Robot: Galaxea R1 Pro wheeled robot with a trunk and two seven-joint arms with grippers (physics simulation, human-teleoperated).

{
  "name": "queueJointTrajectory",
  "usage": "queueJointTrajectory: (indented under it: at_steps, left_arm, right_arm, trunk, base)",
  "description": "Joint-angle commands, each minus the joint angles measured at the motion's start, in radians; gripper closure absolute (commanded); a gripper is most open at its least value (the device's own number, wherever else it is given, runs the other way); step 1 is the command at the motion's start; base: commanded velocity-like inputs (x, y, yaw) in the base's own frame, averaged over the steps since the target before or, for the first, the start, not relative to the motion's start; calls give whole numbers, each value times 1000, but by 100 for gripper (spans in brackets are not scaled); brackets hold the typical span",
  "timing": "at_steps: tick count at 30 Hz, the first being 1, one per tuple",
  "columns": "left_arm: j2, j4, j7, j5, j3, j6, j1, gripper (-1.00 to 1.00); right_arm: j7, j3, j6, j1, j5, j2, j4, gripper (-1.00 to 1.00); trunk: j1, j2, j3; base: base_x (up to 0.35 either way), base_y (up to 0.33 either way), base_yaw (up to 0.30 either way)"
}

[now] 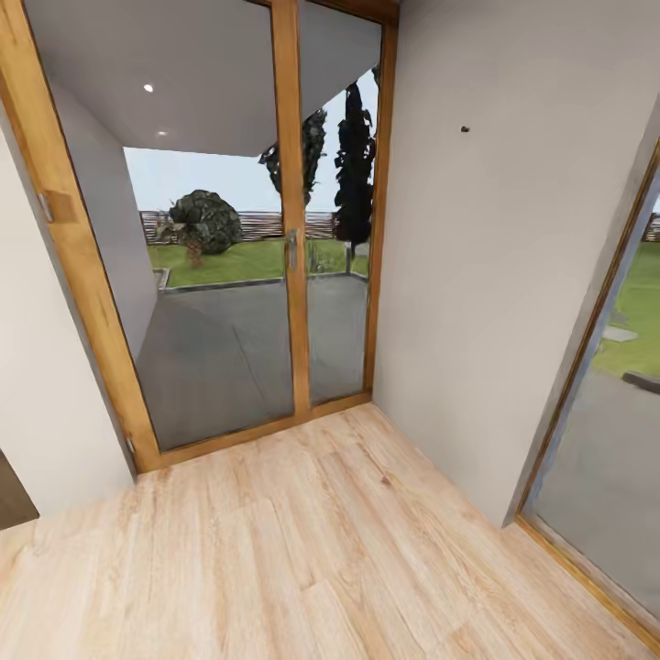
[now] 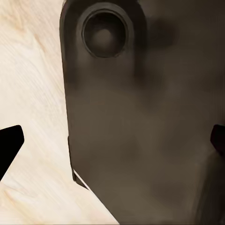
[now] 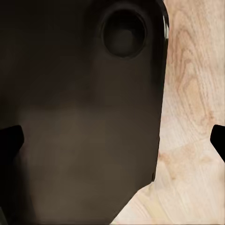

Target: Pick up the poster from the kitchen countertop and hang it on one of the wall nails in the kitchen.

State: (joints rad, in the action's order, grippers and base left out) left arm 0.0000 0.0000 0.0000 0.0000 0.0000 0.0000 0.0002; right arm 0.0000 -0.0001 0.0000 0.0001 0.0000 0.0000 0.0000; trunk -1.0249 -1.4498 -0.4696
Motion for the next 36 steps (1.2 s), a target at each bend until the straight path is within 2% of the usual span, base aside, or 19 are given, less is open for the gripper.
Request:
queueJointTrajectory:
  at_steps: [1, 7, 22, 26, 30, 31, 36]
  left_arm:
    - [-6, -6, -1, 0, 0, -4, 6, -100]
    - [-38, -35, -2, 0, -2, -4, 36, -100]
    - [-37, -34, -2, 1, -2, -5, 35, -100]
    - [-58, -56, 0, -5, 0, -20, 52, -100]
    - [-61, -79, 0, -6, 1, -23, 55, -100]
    - [-62, -578, 0, -6, 2, -24, 56, -100]
    - [-61, -657, 1, -6, 3, -24, 56, -100]
  right_arm:
    - [1, 5, -6, -6, 2, -2, -6, -100]
    - [1, 5, -12, -33, 2, -6, -12, -100]
    - [1, 5, -10, -33, 2, -6, -12, -100]
    - [2, 0, -26, -56, 1, -9, -32, -100]
    - [1, 0, -49, -79, 2, -9, -55, -100]
    - [1, -1, -213, -83, 3, -10, -405, -100]
    - [1, -6, -219, -84, -3, -16, -466, -100]
  trunk:
    - [0, 0, 0]
    - [0, 0, 0]
    - [0, 0, 0]
    - [0, 0, 0]
    - [0, 0, 0]
    - [0, 0, 0]
    - [0, 0, 0]
  base:
    - [0, 0, 0]
    - [0, 0, 0]
    - [0, 0, 0]
    - [0, 0, 0]
    - [0, 0, 0]
    - [0, 0, 0]
    - [0, 0, 0]
